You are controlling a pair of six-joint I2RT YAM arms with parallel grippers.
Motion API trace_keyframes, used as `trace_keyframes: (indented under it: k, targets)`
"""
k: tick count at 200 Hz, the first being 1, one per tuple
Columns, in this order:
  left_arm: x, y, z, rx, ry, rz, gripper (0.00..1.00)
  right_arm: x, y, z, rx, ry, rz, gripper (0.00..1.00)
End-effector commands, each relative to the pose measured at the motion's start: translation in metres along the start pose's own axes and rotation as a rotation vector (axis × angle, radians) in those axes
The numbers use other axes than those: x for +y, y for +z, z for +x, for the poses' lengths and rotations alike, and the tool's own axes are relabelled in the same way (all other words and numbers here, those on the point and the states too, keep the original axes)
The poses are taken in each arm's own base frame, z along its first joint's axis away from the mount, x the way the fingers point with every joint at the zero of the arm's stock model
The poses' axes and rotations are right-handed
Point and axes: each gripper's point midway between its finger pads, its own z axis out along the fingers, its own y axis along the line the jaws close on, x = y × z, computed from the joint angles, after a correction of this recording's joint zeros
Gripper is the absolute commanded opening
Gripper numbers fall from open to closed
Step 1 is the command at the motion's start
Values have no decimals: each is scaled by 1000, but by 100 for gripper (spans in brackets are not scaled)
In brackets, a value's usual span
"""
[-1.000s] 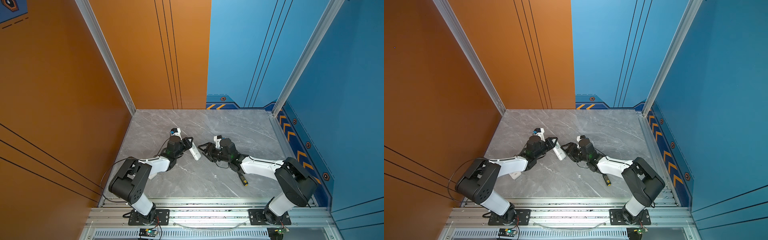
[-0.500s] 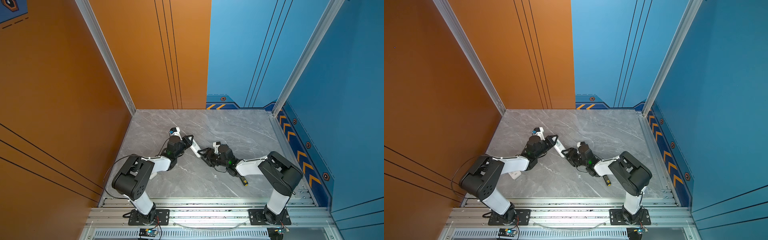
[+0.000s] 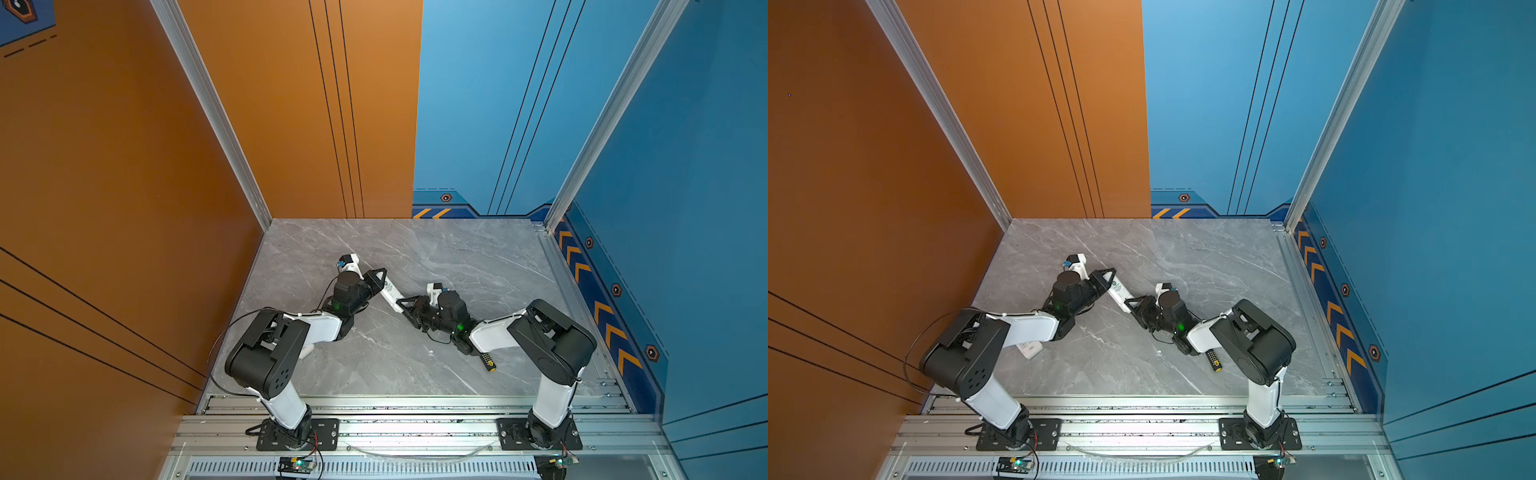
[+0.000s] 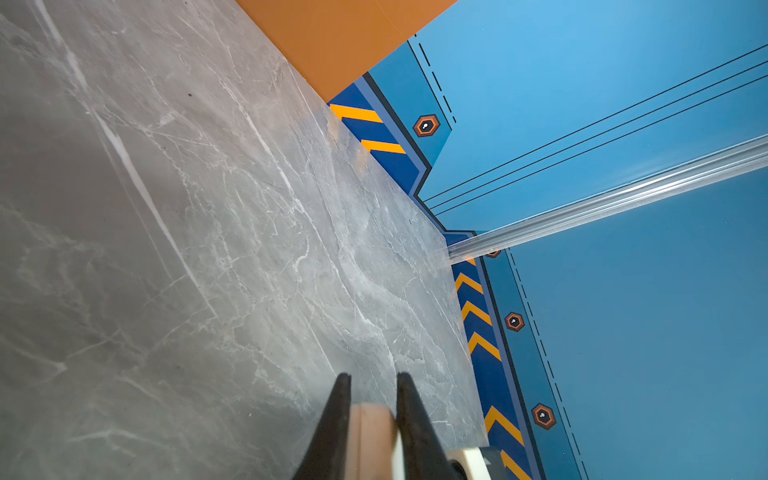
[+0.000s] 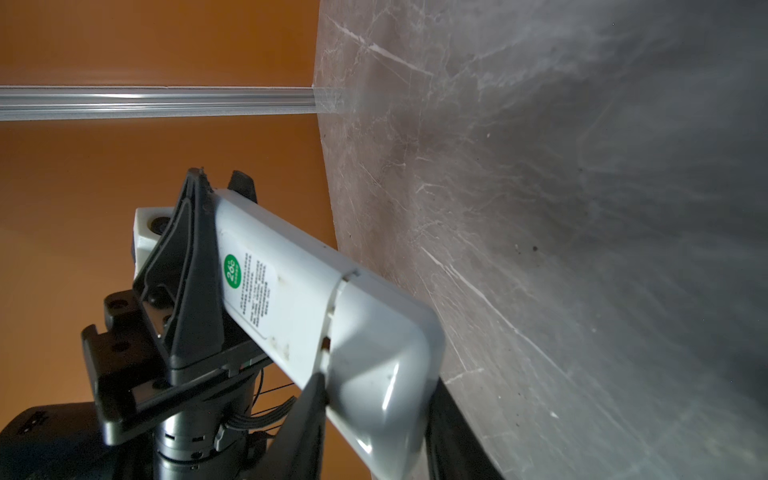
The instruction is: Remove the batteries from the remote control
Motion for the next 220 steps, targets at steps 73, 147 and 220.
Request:
trace_keyframes:
  k: [73,147,220]
  targets:
    - [-7,2,-3,8,40,23,0,17,-15,-4,-31,-36,-7,23]
    - [-1,6,4,20,46,2,0,33,-12,0,9,-99,22,9]
    - [19,9,10,9,19,-49,0,5,-67,-40,-71,-260,409,35]
